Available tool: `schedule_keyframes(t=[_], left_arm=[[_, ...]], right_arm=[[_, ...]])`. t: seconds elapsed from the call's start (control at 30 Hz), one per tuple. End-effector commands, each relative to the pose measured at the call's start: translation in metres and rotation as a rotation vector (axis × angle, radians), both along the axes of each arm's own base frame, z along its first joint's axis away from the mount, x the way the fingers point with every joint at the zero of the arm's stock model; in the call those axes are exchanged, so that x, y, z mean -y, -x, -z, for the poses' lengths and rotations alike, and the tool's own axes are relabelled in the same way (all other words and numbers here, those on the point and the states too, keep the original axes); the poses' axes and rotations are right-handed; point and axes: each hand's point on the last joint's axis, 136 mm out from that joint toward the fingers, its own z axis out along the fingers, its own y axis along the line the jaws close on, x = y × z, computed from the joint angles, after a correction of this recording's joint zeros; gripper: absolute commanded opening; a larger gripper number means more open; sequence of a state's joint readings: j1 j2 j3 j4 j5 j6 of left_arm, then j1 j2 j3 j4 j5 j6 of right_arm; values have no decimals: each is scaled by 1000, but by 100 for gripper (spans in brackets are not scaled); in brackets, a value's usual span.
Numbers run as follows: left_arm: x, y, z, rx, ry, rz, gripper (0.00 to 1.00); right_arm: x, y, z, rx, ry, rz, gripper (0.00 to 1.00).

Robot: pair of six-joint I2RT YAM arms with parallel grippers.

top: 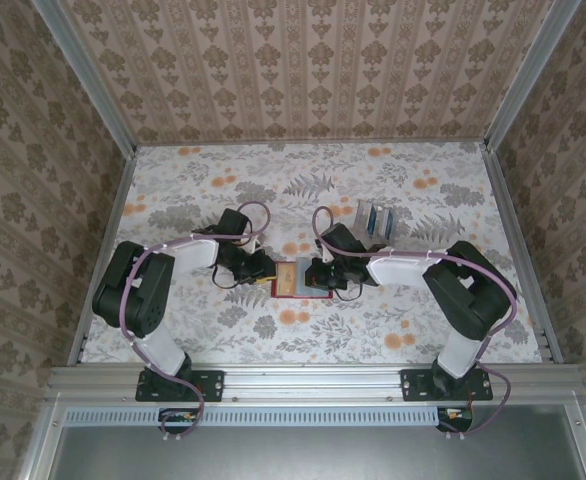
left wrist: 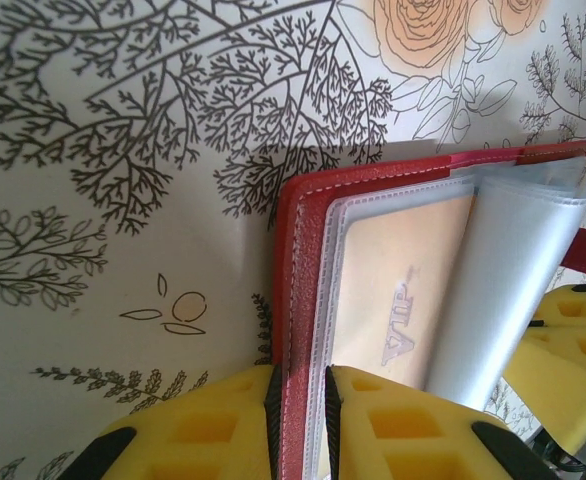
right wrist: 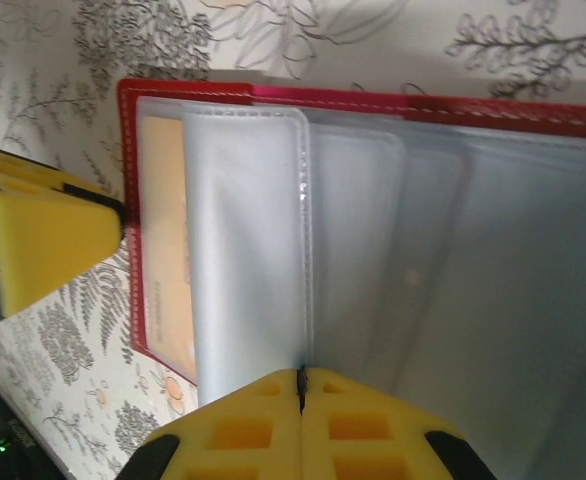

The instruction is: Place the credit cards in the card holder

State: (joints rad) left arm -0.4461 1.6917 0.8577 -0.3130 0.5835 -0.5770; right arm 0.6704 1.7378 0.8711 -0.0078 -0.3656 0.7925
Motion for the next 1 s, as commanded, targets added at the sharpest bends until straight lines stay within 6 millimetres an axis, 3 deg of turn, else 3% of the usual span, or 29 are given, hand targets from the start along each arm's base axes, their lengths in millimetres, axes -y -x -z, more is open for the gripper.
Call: schedule_keyframes(t=[0.0, 0.27, 0.53, 0.97], left_arm=[[2, 4, 1, -31, 1, 9, 21], [1, 3, -1, -21, 2, 7, 21], [-1, 0, -8, -6, 10, 0, 21], [-5, -5, -17, 11, 36, -25, 24]], right_arm=[[-15, -4, -4, -3, -57, -8, 10], [-20, -7, -2, -7, -81, -4, 25], [-33, -11, -16, -1, -145, -23, 27], [-43, -12, -15, -22, -206, -33, 40]])
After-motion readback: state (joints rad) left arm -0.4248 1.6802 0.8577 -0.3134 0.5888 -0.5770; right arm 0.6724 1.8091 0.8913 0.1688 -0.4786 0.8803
